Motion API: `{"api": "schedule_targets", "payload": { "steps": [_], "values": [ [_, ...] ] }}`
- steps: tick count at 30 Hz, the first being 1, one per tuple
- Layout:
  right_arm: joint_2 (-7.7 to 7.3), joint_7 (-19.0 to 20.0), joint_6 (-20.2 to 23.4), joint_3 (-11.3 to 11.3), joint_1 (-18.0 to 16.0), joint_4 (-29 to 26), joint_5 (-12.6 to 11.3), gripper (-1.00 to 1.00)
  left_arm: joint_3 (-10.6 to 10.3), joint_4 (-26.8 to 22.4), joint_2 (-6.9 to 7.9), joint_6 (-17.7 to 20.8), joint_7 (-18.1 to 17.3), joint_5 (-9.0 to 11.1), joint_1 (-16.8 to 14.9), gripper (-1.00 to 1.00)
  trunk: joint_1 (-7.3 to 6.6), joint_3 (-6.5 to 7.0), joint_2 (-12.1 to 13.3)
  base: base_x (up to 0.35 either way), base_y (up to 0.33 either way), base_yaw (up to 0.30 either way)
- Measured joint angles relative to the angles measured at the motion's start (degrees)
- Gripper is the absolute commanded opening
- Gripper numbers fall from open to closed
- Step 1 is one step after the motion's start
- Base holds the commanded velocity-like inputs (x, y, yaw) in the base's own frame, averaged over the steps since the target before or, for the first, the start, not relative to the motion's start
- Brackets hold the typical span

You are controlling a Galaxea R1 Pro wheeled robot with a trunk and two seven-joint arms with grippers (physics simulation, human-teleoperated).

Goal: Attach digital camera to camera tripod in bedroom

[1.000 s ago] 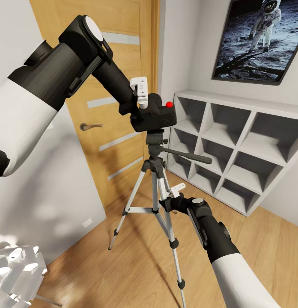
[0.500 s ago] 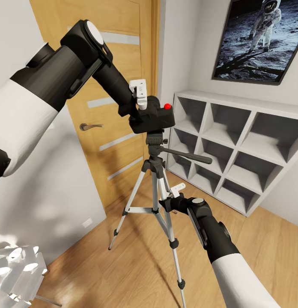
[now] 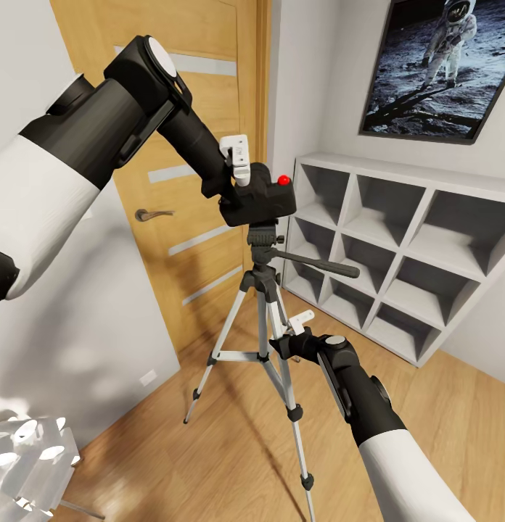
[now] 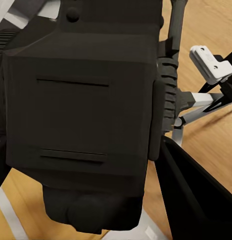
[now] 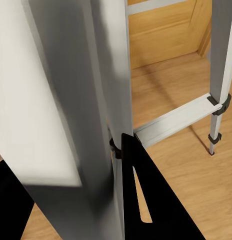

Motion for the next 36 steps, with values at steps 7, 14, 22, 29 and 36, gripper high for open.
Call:
{"api": "schedule_targets", "payload": {
  "steps": [7,14,22,29,36],
  "values": [
    [0.0,0.1,-0.1,0.0,0.0,0.0,0.1,-1.0,0.0,0.0,0.07,-0.1,0.1,-0.3,0.0,1.0,0.0,0.0,0.0,0.0,0.0,0.0],
    [0.0,0.1,-0.1,0.0,0.0,0.0,0.1,-1.0,0.0,0.0,0.05,-0.1,0.1,-0.5,0.0,1.0,0.0,0.0,0.0,0.0,0.0,0.0],
    [0.0,0.1,-0.1,0.0,0.0,0.0,0.1,-1.0,0.0,0.0,0.07,-0.1,0.1,-0.5,0.0,1.0,0.0,0.0,0.0,0.0,0.0,0.0],
    [0.0,0.1,-0.1,0.0,0.0,0.0,0.1,-1.0,0.1,0.1,0.18,-0.1,0.1,-0.4,0.0,1.0,0.0,0.0,0.0,0.0,0.0,0.0],
    [0.0,0.1,-0.1,0.0,0.0,0.0,0.1,-1.0,1.6,0.2,1.68,-0.1,3.5,0.1,0.0,1.0,0.0,0.0,0.0,0.0,0.0,0.0]
  ]
}}
